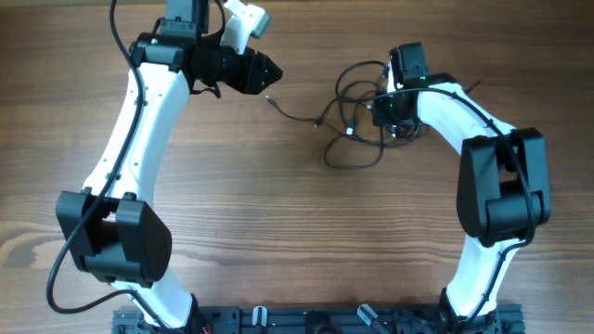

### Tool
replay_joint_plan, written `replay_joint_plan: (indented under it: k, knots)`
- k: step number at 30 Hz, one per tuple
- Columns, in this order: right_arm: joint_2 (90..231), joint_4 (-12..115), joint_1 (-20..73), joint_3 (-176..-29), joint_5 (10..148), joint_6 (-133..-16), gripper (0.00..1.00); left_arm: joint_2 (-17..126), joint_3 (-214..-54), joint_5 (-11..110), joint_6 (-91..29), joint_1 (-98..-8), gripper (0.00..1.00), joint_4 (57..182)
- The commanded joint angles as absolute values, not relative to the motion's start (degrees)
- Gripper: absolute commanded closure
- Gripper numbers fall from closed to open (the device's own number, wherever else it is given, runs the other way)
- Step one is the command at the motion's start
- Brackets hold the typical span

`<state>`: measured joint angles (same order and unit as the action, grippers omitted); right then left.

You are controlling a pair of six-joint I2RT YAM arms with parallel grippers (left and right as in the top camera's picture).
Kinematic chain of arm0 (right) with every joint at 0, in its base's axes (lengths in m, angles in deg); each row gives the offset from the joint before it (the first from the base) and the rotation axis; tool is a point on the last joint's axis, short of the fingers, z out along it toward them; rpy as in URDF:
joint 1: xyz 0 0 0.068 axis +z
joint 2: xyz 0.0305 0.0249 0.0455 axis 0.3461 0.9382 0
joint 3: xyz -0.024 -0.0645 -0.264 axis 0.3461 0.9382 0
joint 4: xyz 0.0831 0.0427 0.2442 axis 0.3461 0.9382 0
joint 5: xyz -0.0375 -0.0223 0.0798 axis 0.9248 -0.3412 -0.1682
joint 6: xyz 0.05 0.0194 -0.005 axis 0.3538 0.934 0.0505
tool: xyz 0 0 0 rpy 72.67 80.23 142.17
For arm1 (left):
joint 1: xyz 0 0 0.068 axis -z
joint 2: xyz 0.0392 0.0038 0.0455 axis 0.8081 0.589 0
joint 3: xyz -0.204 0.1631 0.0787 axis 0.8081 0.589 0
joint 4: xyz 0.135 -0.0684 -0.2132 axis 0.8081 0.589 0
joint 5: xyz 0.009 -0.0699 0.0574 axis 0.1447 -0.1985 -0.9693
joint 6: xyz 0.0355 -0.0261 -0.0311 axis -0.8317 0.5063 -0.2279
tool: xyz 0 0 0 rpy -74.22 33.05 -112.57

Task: Untangle cables

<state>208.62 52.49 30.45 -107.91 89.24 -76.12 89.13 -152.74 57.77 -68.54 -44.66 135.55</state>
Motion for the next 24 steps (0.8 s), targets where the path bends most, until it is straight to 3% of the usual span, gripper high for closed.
replay_joint_plan:
  k: [1, 12, 17, 24]
  knots:
    - [202.85, 54.21, 30.42, -108.08, 100.71, -72.21, 0.96, 87.54, -153.36, 57.68, -68.26, -44.81, 0.5, 135.94]
    - [182.54, 52.27, 30.42, -108.08, 64.49, -82.15, 0.96, 87.56, -153.33, 66.77, -77.18, -44.76, 0.47, 137.86]
    - [174.37, 50.08, 30.42, -108.1, 56.76, -82.11, 0.96, 87.56, -153.33, 67.34, -79.1, -44.76, 0.48, 137.89]
    - [171.37, 49.93, 30.42, -108.1, 51.75, -81.26, 0.96, 88.13, -153.33, 79.73, -84.41, -44.76, 0.43, 137.06]
